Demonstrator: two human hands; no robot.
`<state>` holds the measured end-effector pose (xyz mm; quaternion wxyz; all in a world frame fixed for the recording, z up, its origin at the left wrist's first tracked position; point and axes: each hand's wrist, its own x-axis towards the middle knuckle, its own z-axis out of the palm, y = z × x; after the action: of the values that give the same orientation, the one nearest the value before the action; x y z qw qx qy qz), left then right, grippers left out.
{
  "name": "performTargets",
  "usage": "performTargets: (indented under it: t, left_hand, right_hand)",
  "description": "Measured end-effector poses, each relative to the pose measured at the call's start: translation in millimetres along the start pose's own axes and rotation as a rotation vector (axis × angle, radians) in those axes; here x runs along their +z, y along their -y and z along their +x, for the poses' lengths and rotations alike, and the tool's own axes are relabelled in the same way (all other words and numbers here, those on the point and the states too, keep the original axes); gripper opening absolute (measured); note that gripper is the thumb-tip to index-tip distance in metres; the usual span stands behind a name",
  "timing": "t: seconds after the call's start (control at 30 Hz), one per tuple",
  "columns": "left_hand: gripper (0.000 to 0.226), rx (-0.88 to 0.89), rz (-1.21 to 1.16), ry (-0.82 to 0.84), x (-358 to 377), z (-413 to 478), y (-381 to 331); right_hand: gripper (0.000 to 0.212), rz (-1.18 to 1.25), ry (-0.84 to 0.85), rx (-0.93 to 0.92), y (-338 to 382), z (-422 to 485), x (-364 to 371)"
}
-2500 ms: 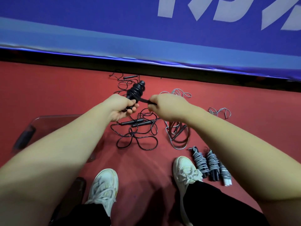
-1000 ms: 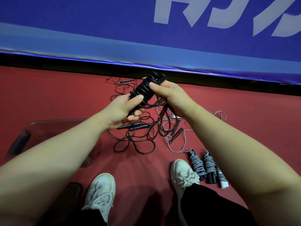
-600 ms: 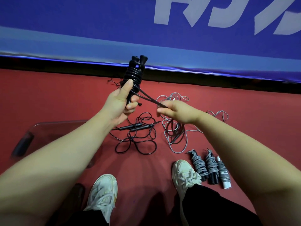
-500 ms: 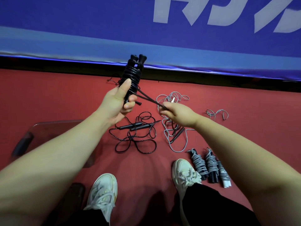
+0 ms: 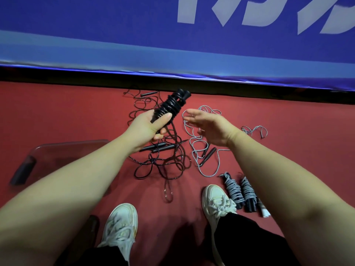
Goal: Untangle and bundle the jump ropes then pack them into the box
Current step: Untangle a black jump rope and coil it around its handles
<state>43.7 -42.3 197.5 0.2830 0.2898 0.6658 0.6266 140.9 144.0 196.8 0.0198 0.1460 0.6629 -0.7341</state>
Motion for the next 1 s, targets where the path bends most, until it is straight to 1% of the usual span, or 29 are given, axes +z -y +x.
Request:
performTargets:
  t: [0.07, 0.17, 0.2, 0.23, 0.27, 0.33, 0.4, 0.43, 0.47, 0.5, 0.53, 0.57, 0.63, 0.7, 0.77, 0.83, 0.9, 0.93, 0.97, 1.0]
  left_hand:
    - [0.018, 0.002, 0.067, 0.012, -3.4, -1.1, 5.4]
    - [0.017, 0.003, 0.141, 0.037, -5.7, -2.6, 8.2]
    - [0.017, 0.007, 0.133, 0.037, -6.5, -2.5, 7.3]
    - [0.016, 0.009, 0.109, 0.028, -7.6, -2.5, 5.6]
    - [0.016, 0.007, 0.073, 0.011, -9.2, -1.6, 3.9]
    - [0.016, 0.009, 0.036, -0.043, -12.1, 0.3, 1.0]
    - [0.021, 0.065, 0.108, -0.112, -14.5, 3.7, 2.3]
    - [0.024, 0.098, 0.156, -0.145, -15.3, 5.0, 3.2]
    - [0.027, 0.118, 0.187, -0.172, -16.5, 5.9, 4.0]
    - [0.029, 0.122, 0.195, -0.192, -17.1, 6.2, 3.8]
    - [0.030, 0.119, 0.181, -0.208, -17.6, 7.1, 3.6]
    - [0.030, 0.112, 0.145, -0.228, -17.3, 7.1, 2.2]
    - [0.026, 0.082, -0.003, -0.288, -14.4, 8.3, 1.5]
    - [0.022, 0.020, -0.183, -0.309, -10.2, 8.7, 1.1]
    - [0.021, -0.030, -0.326, -0.265, -9.1, 7.7, -0.6]
    - [0.032, -0.045, -0.436, -0.192, -12.9, 7.6, -1.5]
    - [0.048, -0.042, -0.463, -0.169, -17.7, 5.3, -5.0]
    - [0.052, -0.032, -0.467, -0.161, -19.2, 4.1, -6.1]
    - [0.051, -0.025, -0.477, -0.138, -20.1, 3.1, -7.6]
    - [0.043, -0.020, -0.469, -0.122, -20.7, 1.8, -9.8]
  right_hand:
    - [0.046, -0.054, 0.020, -0.051, 6.9, 1.1, 9.6]
    - [0.030, -0.127, -0.115, -0.143, 5.0, 10.3, 26.3]
    - [0.028, -0.129, -0.151, -0.162, 4.5, 13.3, 30.1]
    - [0.031, -0.112, -0.158, -0.159, 3.3, 14.9, 31.4]
    - [0.039, -0.099, -0.146, -0.140, 1.3, 15.3, 32.3]
    - [0.052, -0.134, -0.059, -0.084, -6.5, 12.0, 33.2]
    - [0.053, -0.272, 0.045, -0.048, -13.2, 5.7, 37.6]
    - [0.048, -0.335, 0.088, -0.041, -14.6, 3.0, 41.2]
    - [0.039, -0.363, 0.115, -0.043, -15.7, 2.4, 44.1]
    - [0.028, -0.340, 0.122, -0.048, -15.8, 3.0, 47.2]
    - [0.024, -0.297, 0.107, -0.057, -15.2, 4.1, 50.7]
    - [0.026, -0.257, 0.079, -0.072, -13.8, 4.6, 54.1]
    - [0.032, -0.244, 0.021, -0.101, -11.0, 6.5, 61.6]
    - [0.033, -0.322, -0.029, -0.132, -8.4, 7.9, 66.1]
    - [0.033, -0.424, -0.075, -0.168, -3.7, 6.8, 69.5]
    - [0.032, -0.512, -0.105, -0.197, 0.8, 4.3, 72.8]
    - [0.032, -0.585, -0.109, -0.228, 5.7, 0.9, 75.5]
    - [0.033, -0.616, -0.110, -0.239, 7.9, -0.4, 75.8]
    - [0.034, -0.645, -0.117, -0.244, 10.4, -1.9, 75.0]
    - [0.034, -0.674, -0.129, -0.245, 12.6, -2.6, 73.1]
